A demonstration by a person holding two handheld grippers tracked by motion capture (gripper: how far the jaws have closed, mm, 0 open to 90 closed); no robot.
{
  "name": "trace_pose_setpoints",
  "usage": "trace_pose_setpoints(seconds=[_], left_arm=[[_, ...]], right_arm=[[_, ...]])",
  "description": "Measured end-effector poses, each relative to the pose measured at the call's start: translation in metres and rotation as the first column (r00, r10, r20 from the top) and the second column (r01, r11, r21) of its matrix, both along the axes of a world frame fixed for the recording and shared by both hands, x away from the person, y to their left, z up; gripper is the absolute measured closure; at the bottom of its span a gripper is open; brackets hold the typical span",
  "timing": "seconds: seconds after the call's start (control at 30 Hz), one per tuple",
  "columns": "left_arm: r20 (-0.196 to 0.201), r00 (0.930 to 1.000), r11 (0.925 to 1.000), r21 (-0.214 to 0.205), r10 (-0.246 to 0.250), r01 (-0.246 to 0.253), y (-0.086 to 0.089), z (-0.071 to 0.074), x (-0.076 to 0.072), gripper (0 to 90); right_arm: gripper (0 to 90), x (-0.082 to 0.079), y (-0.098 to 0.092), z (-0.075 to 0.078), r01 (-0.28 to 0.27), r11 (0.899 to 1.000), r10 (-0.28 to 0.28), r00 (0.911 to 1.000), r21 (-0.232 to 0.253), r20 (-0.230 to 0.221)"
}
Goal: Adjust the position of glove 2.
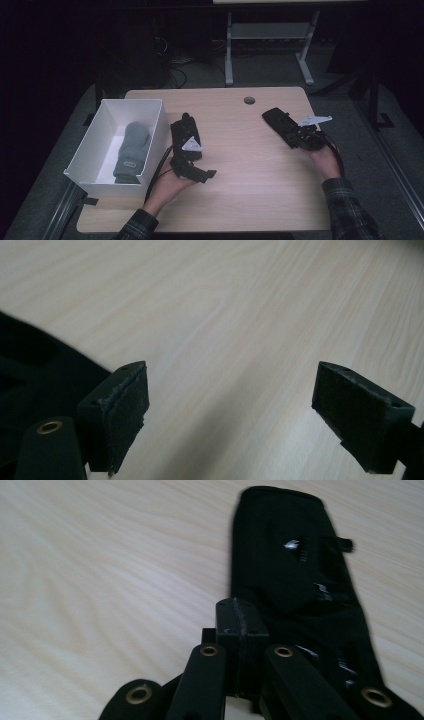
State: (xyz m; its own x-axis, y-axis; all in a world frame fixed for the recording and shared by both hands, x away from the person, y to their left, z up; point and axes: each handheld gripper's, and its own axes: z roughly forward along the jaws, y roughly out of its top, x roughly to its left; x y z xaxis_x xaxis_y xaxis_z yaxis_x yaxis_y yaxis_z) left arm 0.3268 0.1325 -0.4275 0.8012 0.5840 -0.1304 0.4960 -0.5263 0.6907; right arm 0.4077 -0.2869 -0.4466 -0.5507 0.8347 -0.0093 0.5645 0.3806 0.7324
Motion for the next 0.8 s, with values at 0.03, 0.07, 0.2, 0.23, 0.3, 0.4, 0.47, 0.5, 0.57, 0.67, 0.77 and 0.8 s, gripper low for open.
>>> trace_pose_setpoints(seconds=[0.03,0.07,0.2,0.23,0.3,0.4,0.47,0.5,0.57,0.67,0.77,0.8], left_arm=[[-0.003,1.0,1.0,0.007,-0.004,0.004,0.002,-0.004,-0.002,14.6],[0.008,0.9999,0.9994,0.034,-0.013,0.012,0.005,-0.01,-0.008,14.5],[0.019,0.9998,0.999,0.043,-0.012,0.011,0.01,-0.018,-0.016,14.5],[0.017,0.9998,0.9985,0.054,-0.011,0.01,0.012,-0.02,-0.018,14.5],[0.017,0.9998,0.9984,0.055,-0.012,0.011,0.014,-0.024,-0.02,14.5],[0.023,0.9997,0.9969,0.078,-0.012,0.01,0.016,-0.03,-0.022,14.5],[0.018,0.9998,0.9965,0.084,-0.01,0.009,0.016,-0.033,-0.023,14.5],[0.025,0.9996,0.9954,0.096,-0.014,0.011,0.017,-0.033,-0.024,14.5],[0.029,0.9993,0.9942,0.106,-0.023,0.02,0.016,-0.034,-0.025,14.5],[0.025,0.9993,0.9921,0.123,-0.028,0.025,0.015,-0.036,-0.026,14.5],[0.033,0.999,0.9906,0.134,-0.031,0.026,0.014,-0.038,-0.026,14.2],[0.033,0.999,0.9906,0.134,-0.031,0.026,0.014,-0.038,-0.026,14.2]], right_arm=[[90.0,0.002,-0.003,-0.001,0.011,1.0,-0.011,0.9999,0.006,-0.006],[90.0,0.006,-0.007,-0.003,0.023,1.0,-0.023,0.9996,-0.001,-0.015],[90.0,0.011,-0.007,-0.009,0.023,0.999,-0.024,0.9995,-0.031,-0.02],[90.0,0.012,-0.006,-0.011,0.024,0.999,-0.025,0.9993,-0.035,-0.026],[90.0,0.014,-0.005,-0.016,0.019,0.999,-0.021,0.9989,-0.048,-0.042],[90.0,0.014,-0.002,-0.018,0.012,0.999,-0.015,0.998,-0.05,-0.061],[90.0,0.01,0.001,-0.018,-0.007,0.999,0.003,0.9978,-0.047,-0.066],[90.0,0.008,0.003,-0.018,-0.016,0.999,0.012,0.9975,-0.049,-0.07],[90.0,0.002,0.009,-0.017,-0.048,0.998,0.044,0.9951,-0.043,-0.089],[90.0,-0.012,0.019,-0.015,-0.1,0.994,0.096,0.9894,-0.037,-0.11],[90.0,-0.026,0.033,-0.014,-0.154,0.987,0.148,0.9812,-0.036,-0.124],[90.0,-0.026,0.033,-0.014,-0.154,0.987,0.148,0.9812,-0.036,-0.124]])
